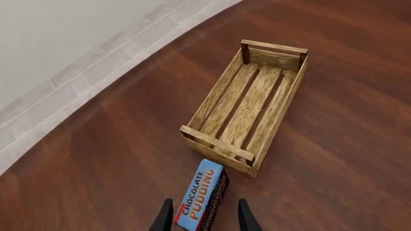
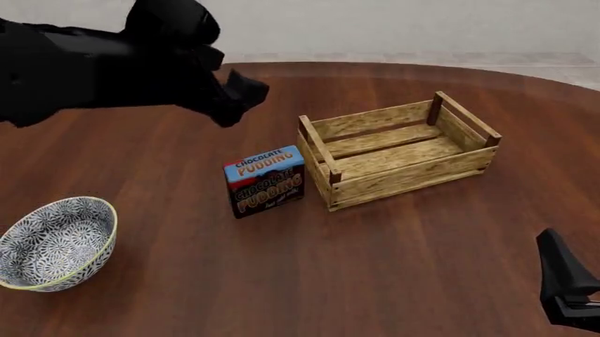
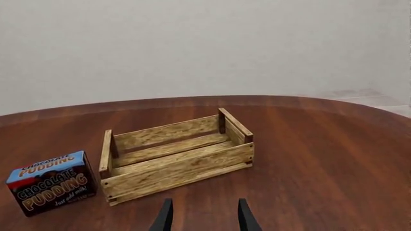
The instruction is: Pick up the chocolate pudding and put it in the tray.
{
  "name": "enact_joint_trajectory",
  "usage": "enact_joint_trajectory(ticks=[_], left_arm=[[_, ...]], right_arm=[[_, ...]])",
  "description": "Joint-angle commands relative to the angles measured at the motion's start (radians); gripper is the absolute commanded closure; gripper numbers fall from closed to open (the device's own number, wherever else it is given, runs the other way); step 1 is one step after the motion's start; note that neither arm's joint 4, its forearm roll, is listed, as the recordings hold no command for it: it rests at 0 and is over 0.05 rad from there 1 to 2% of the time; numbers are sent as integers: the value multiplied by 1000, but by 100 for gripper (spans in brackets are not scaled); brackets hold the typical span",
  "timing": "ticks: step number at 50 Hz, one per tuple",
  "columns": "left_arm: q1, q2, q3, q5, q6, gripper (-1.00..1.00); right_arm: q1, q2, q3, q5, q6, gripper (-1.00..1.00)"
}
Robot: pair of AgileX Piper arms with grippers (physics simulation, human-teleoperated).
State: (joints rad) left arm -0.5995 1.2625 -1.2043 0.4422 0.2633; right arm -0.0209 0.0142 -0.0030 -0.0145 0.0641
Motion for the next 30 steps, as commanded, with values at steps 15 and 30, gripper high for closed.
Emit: enact_joint_trajectory(ticks=[15,30], left_arm=[[33,81,-29,3,-4,-100],[72,139,-44,-22,29,-100]], right_arm=[[-2,7,0,-4,-13,-100],[-3,16,1,-11,-19,-100]])
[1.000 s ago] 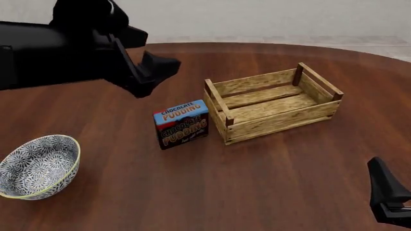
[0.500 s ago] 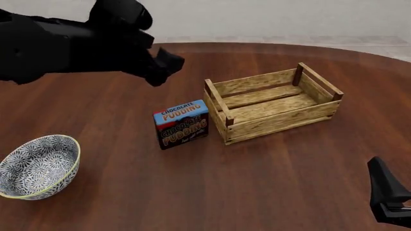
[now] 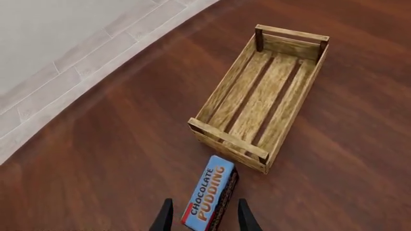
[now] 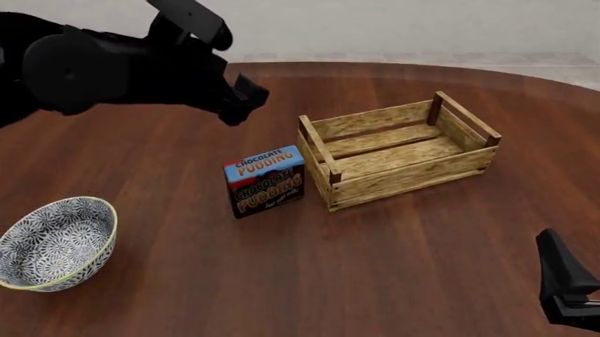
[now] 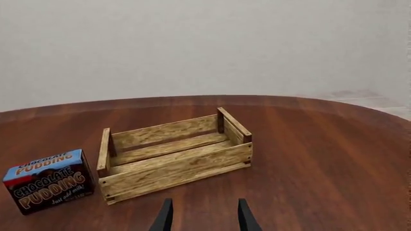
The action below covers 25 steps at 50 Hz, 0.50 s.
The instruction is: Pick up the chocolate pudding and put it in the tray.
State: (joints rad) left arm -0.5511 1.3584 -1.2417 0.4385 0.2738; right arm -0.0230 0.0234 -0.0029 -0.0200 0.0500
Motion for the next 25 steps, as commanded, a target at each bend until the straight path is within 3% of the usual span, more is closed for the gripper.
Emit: enact_joint_trajectory(ticks=[1,15,25], left_arm=[[24,43,-6,-18,18,-100],[59,112,-17,-56,38,-100],[23,93,20,-67,46,-100]], right_arm=[[-1,7,1,-5,-5,-100],[3,36,-2,-25,-16,-100],[3,46,-1,-34,-18,-100]])
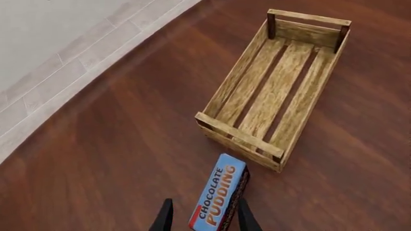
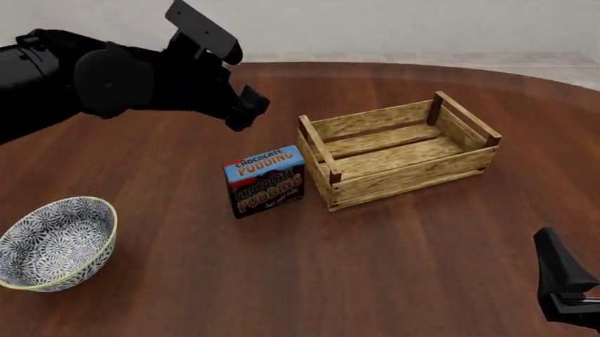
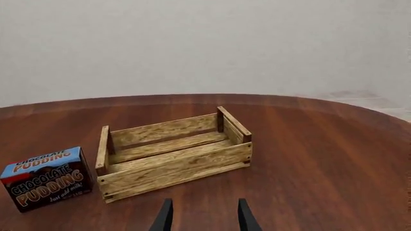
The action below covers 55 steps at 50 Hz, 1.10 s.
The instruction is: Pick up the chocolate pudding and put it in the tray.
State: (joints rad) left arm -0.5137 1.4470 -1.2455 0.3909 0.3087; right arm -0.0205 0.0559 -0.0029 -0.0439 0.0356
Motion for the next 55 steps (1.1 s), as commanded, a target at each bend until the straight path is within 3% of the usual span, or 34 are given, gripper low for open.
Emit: enact_joint_trajectory(ticks=[1,29,46,55], left_arm=[[-18,4,28,-20,9,-100],[-21,33,48,-49,48,-100],[19,126,63,-89,131,-100],[3,122,89,-109,120,-100]], right_arm=[[1,15,0,-13,-4,-100],[12,58,2,-49,-18,-100],[11,63,1,-53,-18,-100],[12,71,2,-61,-19,-100]])
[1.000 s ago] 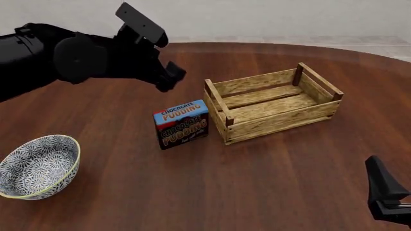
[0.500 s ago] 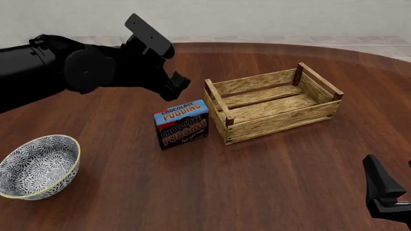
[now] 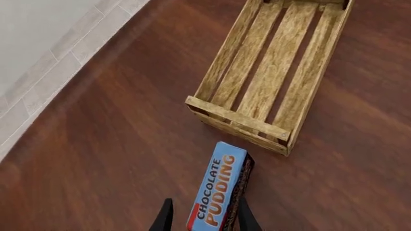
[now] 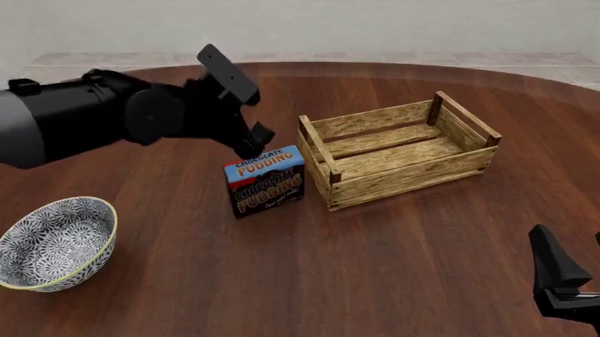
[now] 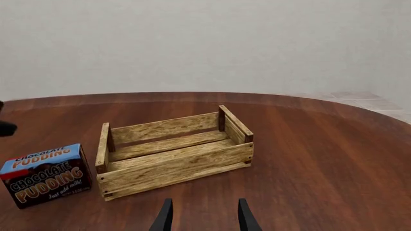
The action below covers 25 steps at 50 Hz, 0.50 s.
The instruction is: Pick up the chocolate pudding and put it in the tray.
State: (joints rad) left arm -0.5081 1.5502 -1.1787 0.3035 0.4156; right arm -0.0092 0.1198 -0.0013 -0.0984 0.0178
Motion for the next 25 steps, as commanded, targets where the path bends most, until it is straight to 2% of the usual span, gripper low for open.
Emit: enact_joint_trajectory(ticks=[1,25], left_arm=[[-3,19,22,-23,14,-100],[21,87,14,-27,14,-100]], right_arm=[[1,7,1,-6,-2,-100],[5,10,0,-9,-4,-100]])
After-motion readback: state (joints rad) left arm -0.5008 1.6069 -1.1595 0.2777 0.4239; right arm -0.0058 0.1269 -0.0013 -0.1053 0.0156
